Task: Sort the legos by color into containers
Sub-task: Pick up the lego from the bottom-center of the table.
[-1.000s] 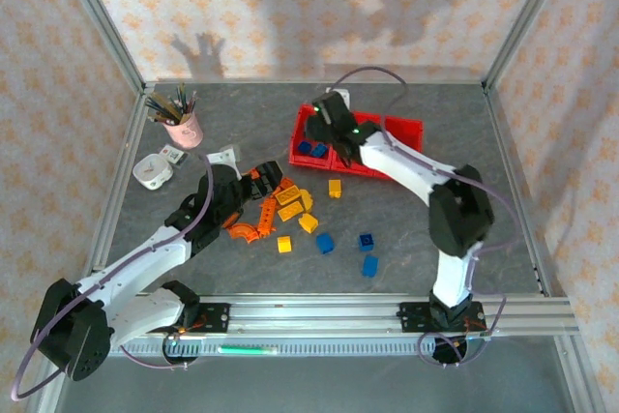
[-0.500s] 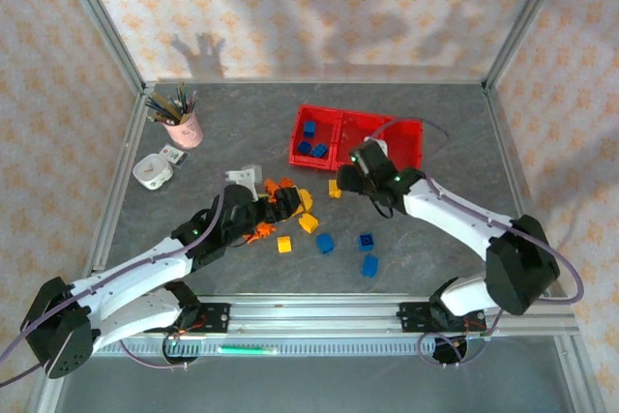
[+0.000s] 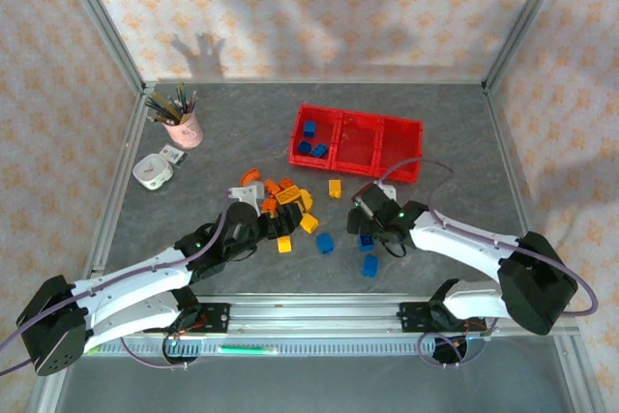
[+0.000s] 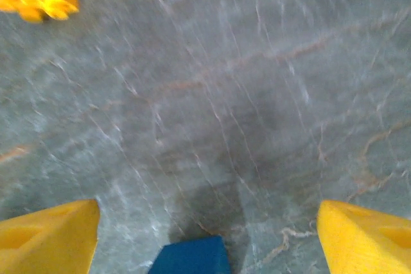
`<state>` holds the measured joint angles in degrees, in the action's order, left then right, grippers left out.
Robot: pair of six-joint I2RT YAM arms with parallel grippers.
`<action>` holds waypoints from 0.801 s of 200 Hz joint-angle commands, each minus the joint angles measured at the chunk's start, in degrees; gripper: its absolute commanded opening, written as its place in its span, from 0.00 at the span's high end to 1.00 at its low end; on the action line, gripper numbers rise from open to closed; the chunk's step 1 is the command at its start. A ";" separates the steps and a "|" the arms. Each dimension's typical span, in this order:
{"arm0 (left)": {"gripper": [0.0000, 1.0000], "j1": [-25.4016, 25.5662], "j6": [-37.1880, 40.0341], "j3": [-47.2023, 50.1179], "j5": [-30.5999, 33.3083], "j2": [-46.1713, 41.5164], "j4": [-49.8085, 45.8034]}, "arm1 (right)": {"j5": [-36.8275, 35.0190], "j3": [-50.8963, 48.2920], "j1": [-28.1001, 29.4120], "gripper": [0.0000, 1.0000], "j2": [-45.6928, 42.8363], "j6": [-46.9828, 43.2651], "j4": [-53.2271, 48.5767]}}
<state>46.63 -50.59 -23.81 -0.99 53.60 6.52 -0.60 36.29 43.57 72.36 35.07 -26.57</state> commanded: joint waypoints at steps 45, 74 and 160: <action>0.01 0.81 -1.43 1.13 1.69 0.98 3.42 | 1.83 -3.33 4.37 0.19 -0.90 4.63 3.97; 0.01 0.75 -1.35 1.05 2.03 0.25 2.67 | 1.65 -3.79 5.37 0.30 -0.81 5.27 4.33; 0.01 0.79 -1.51 1.84 2.23 -1.88 2.35 | -0.15 -2.99 5.64 0.60 0.31 3.33 3.96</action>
<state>47.00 -51.22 -22.70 0.05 52.97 8.36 1.50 33.08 48.84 72.36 39.22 -22.24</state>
